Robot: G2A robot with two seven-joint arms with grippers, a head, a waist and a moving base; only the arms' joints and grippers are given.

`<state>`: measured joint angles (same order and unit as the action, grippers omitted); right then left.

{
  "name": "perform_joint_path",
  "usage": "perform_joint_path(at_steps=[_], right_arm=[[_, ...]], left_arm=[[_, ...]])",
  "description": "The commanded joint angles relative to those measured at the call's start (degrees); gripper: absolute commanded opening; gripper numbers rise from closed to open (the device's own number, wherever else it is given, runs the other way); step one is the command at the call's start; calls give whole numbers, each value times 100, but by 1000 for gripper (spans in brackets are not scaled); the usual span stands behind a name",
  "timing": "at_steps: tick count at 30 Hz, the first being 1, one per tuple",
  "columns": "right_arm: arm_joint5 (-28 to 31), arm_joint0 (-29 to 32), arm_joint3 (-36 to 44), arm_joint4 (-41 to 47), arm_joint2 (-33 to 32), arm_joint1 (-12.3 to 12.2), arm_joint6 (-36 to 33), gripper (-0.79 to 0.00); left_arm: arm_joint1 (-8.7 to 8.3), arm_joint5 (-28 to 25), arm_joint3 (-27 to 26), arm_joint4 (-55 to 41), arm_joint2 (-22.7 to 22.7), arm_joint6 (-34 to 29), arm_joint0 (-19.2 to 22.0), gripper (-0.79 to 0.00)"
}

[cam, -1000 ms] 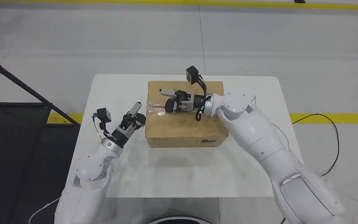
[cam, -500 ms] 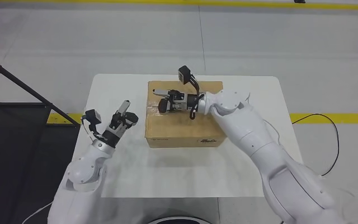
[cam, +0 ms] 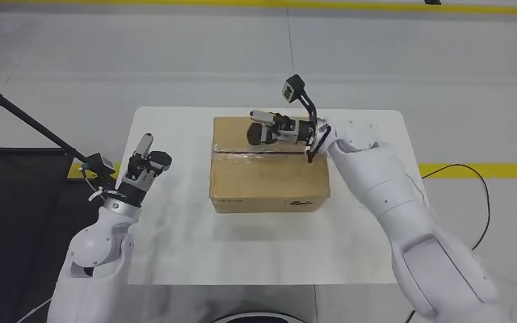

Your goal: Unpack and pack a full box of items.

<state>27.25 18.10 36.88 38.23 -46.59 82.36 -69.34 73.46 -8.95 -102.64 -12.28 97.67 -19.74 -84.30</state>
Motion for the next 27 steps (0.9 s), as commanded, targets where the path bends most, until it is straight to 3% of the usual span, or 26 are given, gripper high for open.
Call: perform_joint_path(at_steps=[1,7,13,18,27], right_arm=[[331,112,229,-193,-293,-178,-79,0],[880,996,1557,-873,-1381,-767,115,0],[488,2297,3213,-1549,-2597,-1218,646,0],[390,2508,3401,-1853,-2790,-1262,947,-1],[406,2437,3350,-1722,-2727,-1256,821,0]], left_arm=[[0,1,1,1,-1,0,0,0],[0,1,1,1,-1,0,0,0],[0,1,1,1,-1,0,0,0],[0,1,1,1,-1,0,0,0],[0,1,1,1,-1,0,0,0]])
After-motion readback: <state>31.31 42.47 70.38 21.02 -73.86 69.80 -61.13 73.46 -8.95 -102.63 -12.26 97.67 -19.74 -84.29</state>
